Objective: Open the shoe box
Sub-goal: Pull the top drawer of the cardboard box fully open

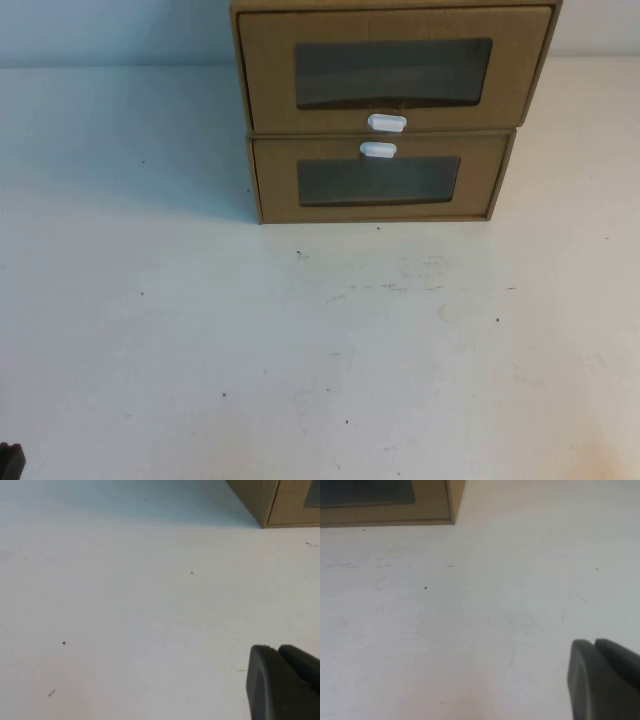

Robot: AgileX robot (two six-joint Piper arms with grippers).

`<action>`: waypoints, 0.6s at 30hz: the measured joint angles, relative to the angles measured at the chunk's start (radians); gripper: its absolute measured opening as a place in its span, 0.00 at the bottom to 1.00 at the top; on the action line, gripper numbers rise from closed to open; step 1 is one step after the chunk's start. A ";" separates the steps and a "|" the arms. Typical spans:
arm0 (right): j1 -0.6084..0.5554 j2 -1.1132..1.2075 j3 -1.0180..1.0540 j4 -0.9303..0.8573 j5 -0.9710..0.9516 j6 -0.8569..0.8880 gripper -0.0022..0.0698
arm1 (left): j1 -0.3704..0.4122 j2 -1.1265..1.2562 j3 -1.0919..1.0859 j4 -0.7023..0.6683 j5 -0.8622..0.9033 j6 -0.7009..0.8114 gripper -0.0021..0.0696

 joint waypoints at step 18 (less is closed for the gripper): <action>0.000 0.000 0.000 0.002 -0.053 0.000 0.01 | 0.000 0.000 0.000 0.000 -0.032 0.000 0.02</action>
